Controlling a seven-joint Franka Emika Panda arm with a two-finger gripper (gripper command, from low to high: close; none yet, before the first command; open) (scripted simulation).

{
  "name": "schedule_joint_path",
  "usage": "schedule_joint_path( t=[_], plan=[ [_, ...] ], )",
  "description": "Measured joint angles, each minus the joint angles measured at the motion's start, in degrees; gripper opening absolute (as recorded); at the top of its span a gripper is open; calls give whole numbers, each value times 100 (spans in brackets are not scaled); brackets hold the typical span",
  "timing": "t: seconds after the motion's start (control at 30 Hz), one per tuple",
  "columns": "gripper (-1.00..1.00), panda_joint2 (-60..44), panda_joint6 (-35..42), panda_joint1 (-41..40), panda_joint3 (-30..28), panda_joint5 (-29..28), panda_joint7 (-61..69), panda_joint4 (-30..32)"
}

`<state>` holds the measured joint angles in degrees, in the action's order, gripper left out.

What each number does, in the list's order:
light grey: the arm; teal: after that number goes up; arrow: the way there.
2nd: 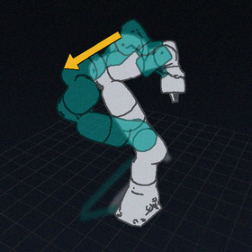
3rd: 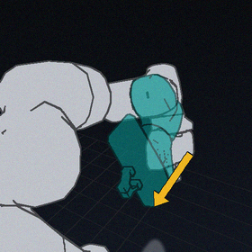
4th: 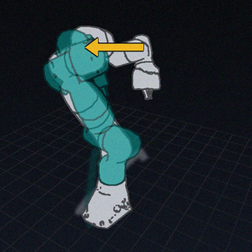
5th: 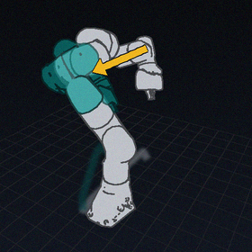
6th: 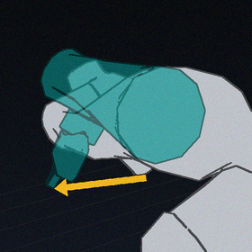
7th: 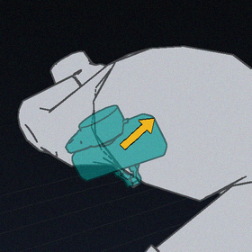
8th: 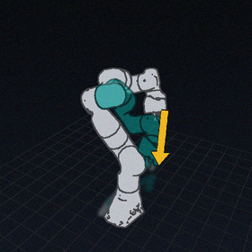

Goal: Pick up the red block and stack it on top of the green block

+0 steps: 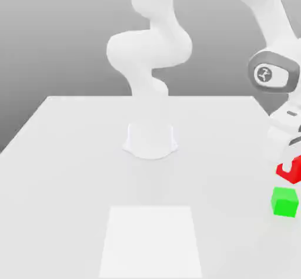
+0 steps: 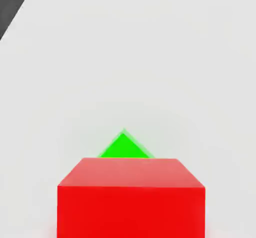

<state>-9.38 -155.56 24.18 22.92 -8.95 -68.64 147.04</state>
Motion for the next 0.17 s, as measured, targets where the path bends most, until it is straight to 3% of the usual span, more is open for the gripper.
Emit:
schedule_joint_path(
  t=[0.03, 0.07, 0.17],
  plan=[
    [-100, -201, -168, 92, -127, -202, -145, -14],
    [100, -379, -319, 167, -235, -384, -280, -26],
    [100, -379, -319, 167, -235, -384, -280, -26]
  ],
)
